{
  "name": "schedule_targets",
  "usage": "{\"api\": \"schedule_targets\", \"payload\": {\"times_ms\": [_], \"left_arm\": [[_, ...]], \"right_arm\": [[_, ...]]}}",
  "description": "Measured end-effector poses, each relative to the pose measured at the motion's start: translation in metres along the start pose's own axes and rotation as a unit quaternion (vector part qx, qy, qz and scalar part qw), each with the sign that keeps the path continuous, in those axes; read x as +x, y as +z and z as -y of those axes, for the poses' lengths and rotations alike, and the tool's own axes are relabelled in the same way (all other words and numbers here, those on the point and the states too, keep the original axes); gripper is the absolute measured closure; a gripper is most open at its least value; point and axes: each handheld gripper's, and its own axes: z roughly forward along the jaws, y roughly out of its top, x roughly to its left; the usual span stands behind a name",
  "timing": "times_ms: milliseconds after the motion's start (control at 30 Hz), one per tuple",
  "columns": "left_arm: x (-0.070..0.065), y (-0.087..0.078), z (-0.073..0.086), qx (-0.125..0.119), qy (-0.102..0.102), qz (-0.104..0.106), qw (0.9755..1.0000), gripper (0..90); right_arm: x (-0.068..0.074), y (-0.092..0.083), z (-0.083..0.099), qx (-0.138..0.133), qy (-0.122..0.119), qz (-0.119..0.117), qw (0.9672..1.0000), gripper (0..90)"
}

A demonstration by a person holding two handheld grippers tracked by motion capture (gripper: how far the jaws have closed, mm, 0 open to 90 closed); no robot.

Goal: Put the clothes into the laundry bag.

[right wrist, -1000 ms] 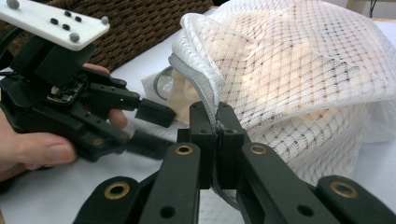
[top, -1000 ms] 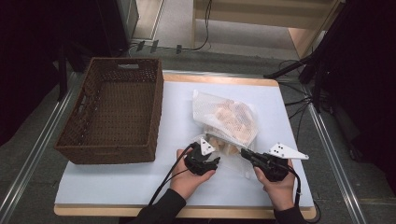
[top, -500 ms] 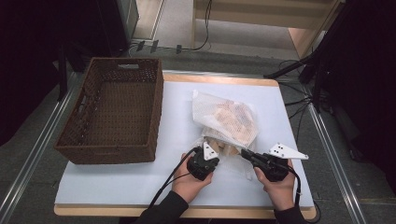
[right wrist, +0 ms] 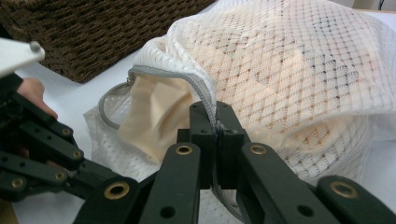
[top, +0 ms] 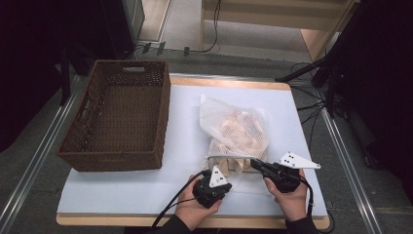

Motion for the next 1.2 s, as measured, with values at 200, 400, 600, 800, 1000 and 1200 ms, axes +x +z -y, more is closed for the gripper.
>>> {"api": "schedule_targets", "payload": {"times_ms": [200,400,600,800,1000,1200], "left_arm": [[0.006,-0.020,-0.012,-0.059,-0.020,-0.073,0.9954,60.6],[0.001,-0.012,-0.016,-0.046,-0.028,-0.071,0.9960,34.1],[-0.003,-0.001,-0.026,-0.040,-0.037,-0.090,0.9944,19.8],[0.001,0.016,-0.036,-0.025,-0.060,-0.097,0.9931,21.8],[0.011,0.028,-0.043,-0.008,-0.065,-0.110,0.9918,50.9],[0.017,0.035,-0.047,-0.001,-0.055,-0.098,0.9936,73.2]], "right_arm": [[-0.002,-0.003,-0.001,-0.006,0.003,0.003,1.0000,88.4],[-0.003,-0.003,-0.002,-0.006,0.003,0.002,1.0000,88.4],[-0.002,-0.001,-0.002,-0.004,-0.001,0.002,1.0000,88.3],[0.001,0.001,-0.001,0.000,-0.001,-0.001,1.0000,88.3],[0.002,0.002,-0.001,0.000,-0.003,-0.003,1.0000,88.3],[0.005,0.002,-0.002,-0.001,-0.003,-0.005,1.0000,88.3]]}}
